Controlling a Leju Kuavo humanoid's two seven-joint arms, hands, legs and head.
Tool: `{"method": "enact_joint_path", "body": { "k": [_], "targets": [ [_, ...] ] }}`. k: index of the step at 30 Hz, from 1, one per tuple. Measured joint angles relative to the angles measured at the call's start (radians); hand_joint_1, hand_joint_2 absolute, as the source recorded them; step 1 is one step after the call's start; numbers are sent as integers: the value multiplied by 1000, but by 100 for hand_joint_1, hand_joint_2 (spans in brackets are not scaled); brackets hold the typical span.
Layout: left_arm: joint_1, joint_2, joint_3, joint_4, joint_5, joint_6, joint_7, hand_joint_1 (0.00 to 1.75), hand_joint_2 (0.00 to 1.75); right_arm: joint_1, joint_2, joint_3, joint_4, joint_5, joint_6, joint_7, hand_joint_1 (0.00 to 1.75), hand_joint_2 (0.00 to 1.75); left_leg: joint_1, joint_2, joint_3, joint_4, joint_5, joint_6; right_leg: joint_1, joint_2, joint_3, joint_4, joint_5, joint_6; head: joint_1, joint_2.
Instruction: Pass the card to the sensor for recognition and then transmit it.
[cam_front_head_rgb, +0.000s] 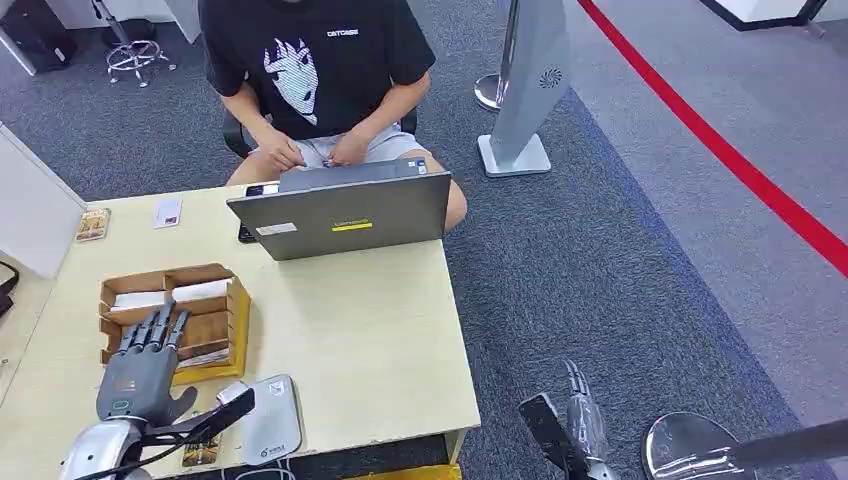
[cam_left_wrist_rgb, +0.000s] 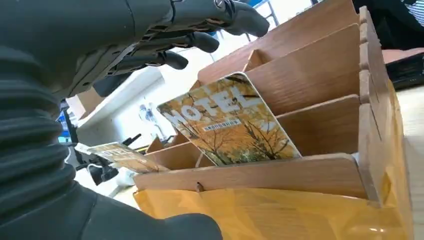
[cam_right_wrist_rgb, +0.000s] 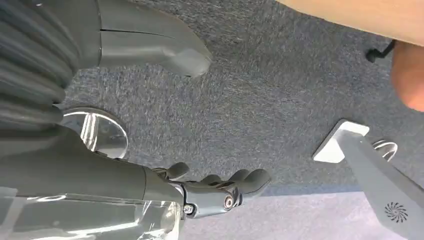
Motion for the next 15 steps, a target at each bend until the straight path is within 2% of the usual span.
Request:
{"method": "enact_joint_path", "body": {
  "k": [15],
  "targets": [
    [-3, -13, -13, 20, 31, 1, -21, 0, 175, -5, -3, 26, 19, -10, -20, 2, 0, 175, 0, 0, 0, 0, 0, 0, 0, 0, 0, 0, 0, 0, 0, 0]
  ]
}}
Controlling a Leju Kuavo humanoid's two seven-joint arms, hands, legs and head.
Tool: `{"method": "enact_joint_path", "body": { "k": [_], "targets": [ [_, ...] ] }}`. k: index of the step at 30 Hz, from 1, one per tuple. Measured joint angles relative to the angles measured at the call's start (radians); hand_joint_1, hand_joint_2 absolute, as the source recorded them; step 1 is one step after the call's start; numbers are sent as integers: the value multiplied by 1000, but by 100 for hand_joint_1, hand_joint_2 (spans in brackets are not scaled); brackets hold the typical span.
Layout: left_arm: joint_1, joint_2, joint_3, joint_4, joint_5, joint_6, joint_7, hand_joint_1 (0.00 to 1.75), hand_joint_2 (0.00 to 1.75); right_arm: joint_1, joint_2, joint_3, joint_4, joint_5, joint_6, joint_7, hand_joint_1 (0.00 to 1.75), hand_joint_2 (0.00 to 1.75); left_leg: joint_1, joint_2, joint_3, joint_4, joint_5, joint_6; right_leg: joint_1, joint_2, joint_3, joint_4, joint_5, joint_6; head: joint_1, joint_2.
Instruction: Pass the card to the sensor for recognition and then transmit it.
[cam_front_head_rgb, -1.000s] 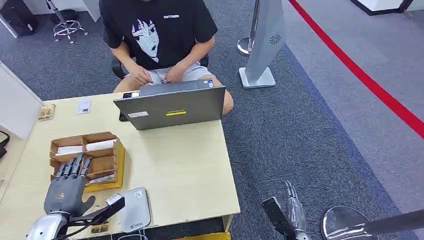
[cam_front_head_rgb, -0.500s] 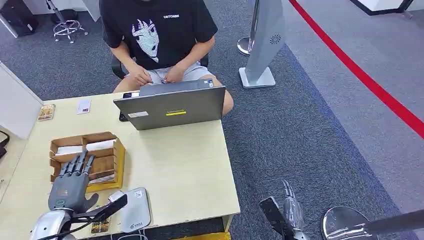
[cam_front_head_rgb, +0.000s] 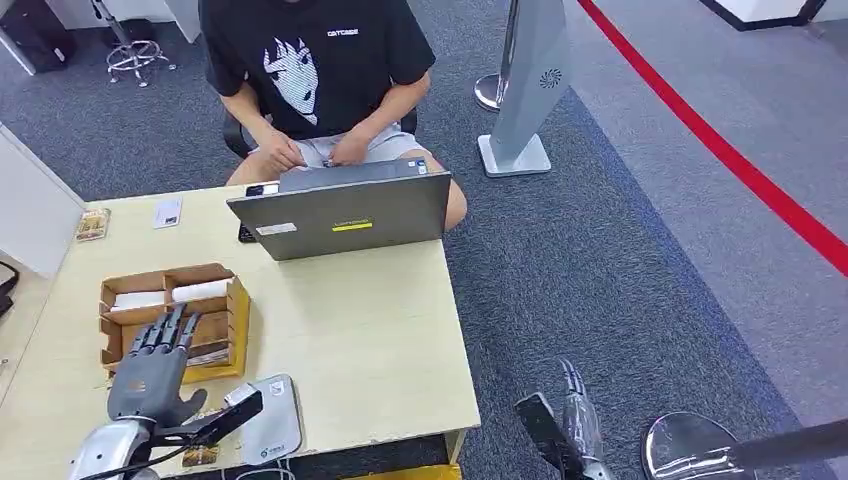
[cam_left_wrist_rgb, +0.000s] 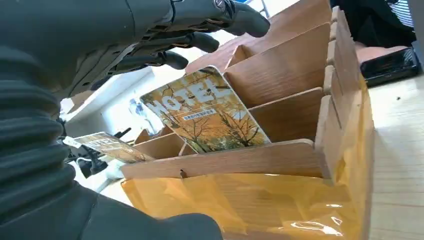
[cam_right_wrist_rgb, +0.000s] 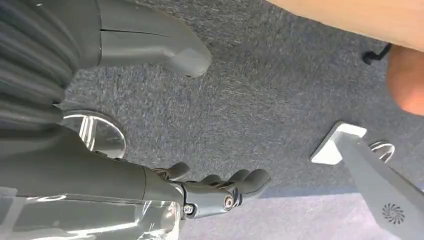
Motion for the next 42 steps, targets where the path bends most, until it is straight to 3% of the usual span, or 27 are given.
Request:
{"method": "enact_joint_path", "body": {
  "k": [4, 5, 6, 16, 20, 26, 30, 42],
  "targets": [
    [1, 0, -2, 0, 2, 1, 0, 0, 175, -1, -1, 6, 3, 0, -2, 2, 0, 175, 0, 0, 0, 0, 0, 0, 0, 0, 0, 0, 0, 0, 0, 0],
    [2, 0, -2, 0, 2, 1, 0, 38, 175, -1, -1, 6, 3, 0, -2, 3, 0, 175, 0, 0, 0, 0, 0, 0, 0, 0, 0, 0, 0, 0, 0, 0],
    [2, 0, -2, 0, 3, 1, 0, 175, 175, -1, -1, 6, 4, 0, -3, 3, 0, 175, 0, 0, 0, 0, 0, 0, 0, 0, 0, 0, 0, 0, 0, 0],
    [6, -47, 1, -12, -14, 3, -3, 175, 175, -2, -2, 19, 8, 42, -48, 5, 0, 175, 0, 0, 0, 0, 0, 0, 0, 0, 0, 0, 0, 1, 0, 0],
    [5, -56, 11, -18, -30, 30, -12, 175, 175, -5, -2, 38, 12, 77, -90, 12, 0, 175, 0, 0, 0, 0, 0, 0, 0, 0, 0, 0, 0, 0, 0, 0],
    [5, -64, 18, -67, 6, 111, -48, 175, 175, -7, -4, 56, 19, 83, -92, 22, 0, 175, 0, 0, 0, 0, 0, 0, 0, 0, 0, 0, 0, 0, 0, 0],
    [-5, -69, 18, -130, 17, 114, -53, 175, 175, -7, -4, 60, 21, 83, -92, 23, 0, 175, 0, 0, 0, 0, 0, 0, 0, 0, 0, 0, 0, 1, 0, 0],
    [-70, -33, 24, -175, 16, 92, 1, 175, 175, -7, -4, 61, 22, 85, -90, 24, 0, 175, 0, 0, 0, 0, 0, 0, 0, 0, 0, 0, 1, 0, 0, 0]
  ]
}}
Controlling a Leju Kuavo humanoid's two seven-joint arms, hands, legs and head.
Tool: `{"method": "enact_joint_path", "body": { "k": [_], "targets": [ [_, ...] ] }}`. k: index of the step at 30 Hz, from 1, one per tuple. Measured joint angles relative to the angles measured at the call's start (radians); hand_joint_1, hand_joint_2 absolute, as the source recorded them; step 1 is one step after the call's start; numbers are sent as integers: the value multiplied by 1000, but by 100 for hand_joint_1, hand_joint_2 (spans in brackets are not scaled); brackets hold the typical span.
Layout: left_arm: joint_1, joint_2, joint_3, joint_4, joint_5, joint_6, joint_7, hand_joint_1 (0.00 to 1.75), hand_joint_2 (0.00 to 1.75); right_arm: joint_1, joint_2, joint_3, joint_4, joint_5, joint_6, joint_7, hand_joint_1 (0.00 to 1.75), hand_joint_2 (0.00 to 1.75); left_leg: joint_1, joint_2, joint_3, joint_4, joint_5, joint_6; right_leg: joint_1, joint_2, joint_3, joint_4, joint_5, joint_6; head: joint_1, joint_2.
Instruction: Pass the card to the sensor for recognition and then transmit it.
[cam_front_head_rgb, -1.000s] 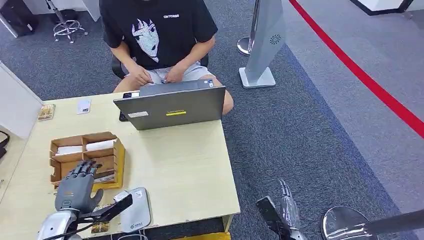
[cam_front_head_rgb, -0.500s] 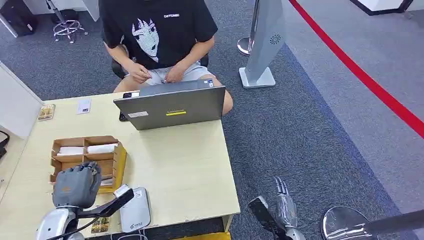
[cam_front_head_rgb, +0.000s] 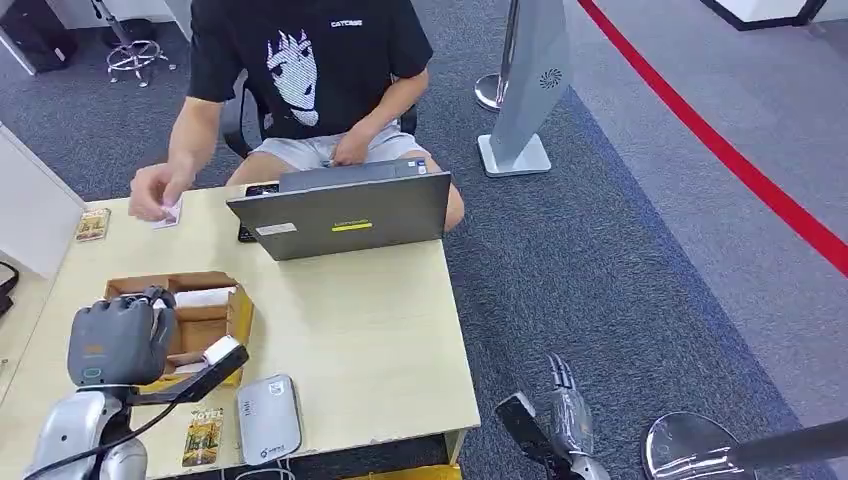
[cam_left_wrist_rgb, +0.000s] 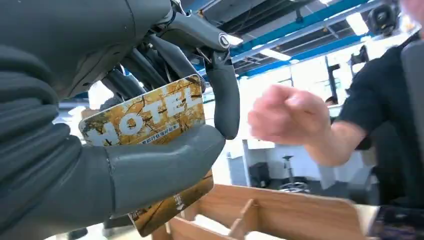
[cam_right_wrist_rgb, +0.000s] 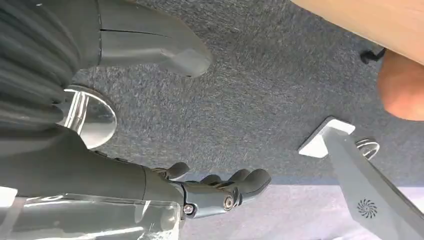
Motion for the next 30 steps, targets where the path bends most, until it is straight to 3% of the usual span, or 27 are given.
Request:
{"method": "enact_joint_path", "body": {
  "k": [6, 11, 18, 19, 20, 24, 30],
  "targets": [
    [-66, 42, 57, 33, 8, -76, 57, 175, 175, -1, -1, 3, 5, 1, 3, -4, 0, 175, 0, 0, 0, 0, 0, 0, 0, 0, 0, 0, 0, 0, 0, 0],
    [-86, 53, 122, 52, 44, -79, 59, 175, 175, -2, -1, 8, 10, 0, 3, -4, 0, 175, 0, 0, 0, 0, 0, 0, 0, 0, 0, 0, 0, 0, 0, 0],
    [-86, 54, 150, 54, 46, -80, 56, 175, 175, -3, -1, 13, 10, -2, 3, -4, 0, 175, 0, 0, 0, 0, 0, 0, 0, 0, 0, 0, 0, 0, 0, 0],
    [-86, 54, 151, 54, 46, -80, 56, 7, 175, -3, -1, 14, 10, -2, 3, -4, 0, 175, 0, 0, 0, 0, 0, 0, 0, 0, 0, 0, 0, 0, 0, 0],
    [-86, 54, 152, 54, 46, -80, 56, 0, 175, -3, -1, 14, 10, -2, 3, -4, 0, 175, 0, 0, 0, 0, 0, 0, 0, 0, 0, 0, 0, 0, 0, 0],
    [-86, 53, 154, 55, 53, -61, 45, 0, 175, -4, -1, 16, 10, -3, 5, -4, 0, 175, 0, 0, 0, 0, 0, 0, 0, 0, 0, 0, 0, 0, 0, 0],
    [-80, 33, 174, 29, 102, 17, 18, 0, 175, -4, -1, 17, 10, -3, 6, -3, 0, 175, 0, 0, 0, 0, 0, 0, 0, 0, 0, 0, 0, 0, 0, 0]
  ]
}}
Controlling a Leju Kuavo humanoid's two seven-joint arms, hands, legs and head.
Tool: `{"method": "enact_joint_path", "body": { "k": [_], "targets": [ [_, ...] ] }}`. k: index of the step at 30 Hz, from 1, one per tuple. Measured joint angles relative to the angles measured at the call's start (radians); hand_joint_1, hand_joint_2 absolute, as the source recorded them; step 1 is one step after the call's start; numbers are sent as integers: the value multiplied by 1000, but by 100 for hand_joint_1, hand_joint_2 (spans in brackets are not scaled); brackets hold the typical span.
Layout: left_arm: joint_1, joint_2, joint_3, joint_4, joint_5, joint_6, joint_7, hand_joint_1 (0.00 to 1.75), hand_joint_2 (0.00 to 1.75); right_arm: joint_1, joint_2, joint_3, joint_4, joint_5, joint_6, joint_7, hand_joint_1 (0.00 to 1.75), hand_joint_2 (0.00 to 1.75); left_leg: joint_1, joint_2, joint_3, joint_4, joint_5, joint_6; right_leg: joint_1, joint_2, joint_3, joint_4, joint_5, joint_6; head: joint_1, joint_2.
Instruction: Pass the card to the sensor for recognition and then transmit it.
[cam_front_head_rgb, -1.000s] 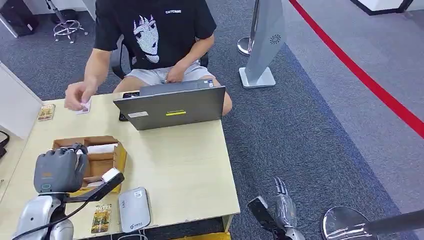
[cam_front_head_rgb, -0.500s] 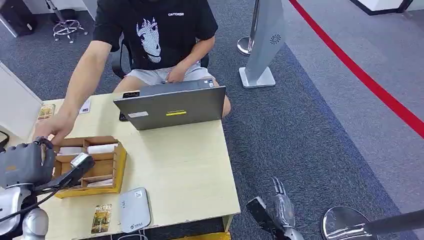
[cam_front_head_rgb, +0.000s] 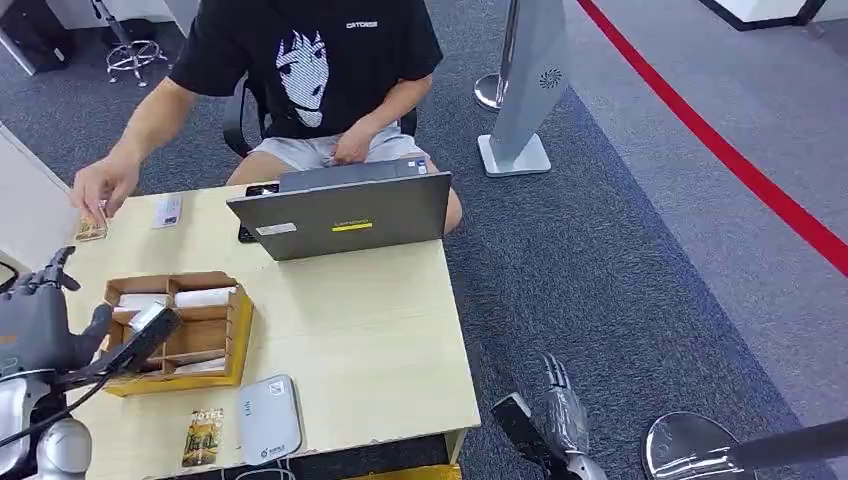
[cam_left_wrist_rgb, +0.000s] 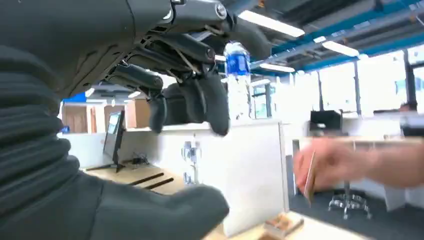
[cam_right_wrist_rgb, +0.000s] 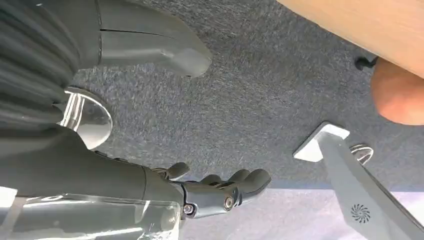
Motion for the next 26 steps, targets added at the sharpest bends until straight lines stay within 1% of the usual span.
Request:
{"method": "enact_joint_path", "body": {
  "k": [3, 6, 8, 12, 15, 17, 21, 25, 26],
  "targets": [
    [10, -37, 26, -58, 99, 51, -41, 0, 175, 0, 0, 0, -1, 0, 1, 4, 0, 175, 0, 0, 0, 0, 0, 0, 0, 0, 0, 0, 0, 0, 0, 0],
    [43, -84, 43, -152, 250, 74, -117, 0, 175, 3, 0, 0, -8, -2, 0, 14, 0, 175, 0, 0, 0, 0, 0, 0, 0, 0, 0, -1, 0, 0, 0, 0],
    [71, -110, 45, -210, 313, 88, -152, 0, 175, 10, 0, 0, -16, -9, 0, 17, 0, 175, 0, 0, -1, 0, 0, 0, 0, 0, 0, -1, 0, 0, 0, 0],
    [160, -157, 45, -326, 475, 140, -235, 0, 175, 28, 0, -8, -44, -13, 0, 30, 0, 175, 0, 0, -1, 0, -1, 1, 0, 0, 0, -1, 0, 0, 0, 0],
    [242, -187, 45, -383, 592, 141, -270, 0, 175, 41, 2, -27, -69, -13, 0, 38, 0, 175, 0, 0, 0, 0, -1, 1, 0, 0, 0, -1, -1, 0, 0, 0],
    [303, -209, 45, -404, 613, 128, -285, 0, 175, 52, 5, -48, -90, -13, 0, 38, 0, 175, 0, 0, 0, 0, -1, 1, 0, 0, -1, -1, -1, 1, 0, 0],
    [403, -253, 43, -408, 601, 123, -308, 0, 175, 67, 10, -89, -124, -13, 2, 38, 0, 175, 0, 0, -1, 0, -1, 1, 0, 0, -1, -1, -1, 1, 0, 0],
    [433, -276, 43, -408, 598, 124, -312, 0, 175, 71, 13, -107, -139, -12, 6, 37, 0, 175, 0, 0, 0, 0, -1, 1, 0, 0, 0, -1, 0, 1, 0, 0],
    [439, -281, 43, -408, 595, 106, -309, 0, 175, 72, 13, -112, -143, -11, 6, 37, 0, 175, 0, 0, 0, 0, -1, 1, 0, 0, 0, -1, 0, 1, -1, 0]
  ]
}}
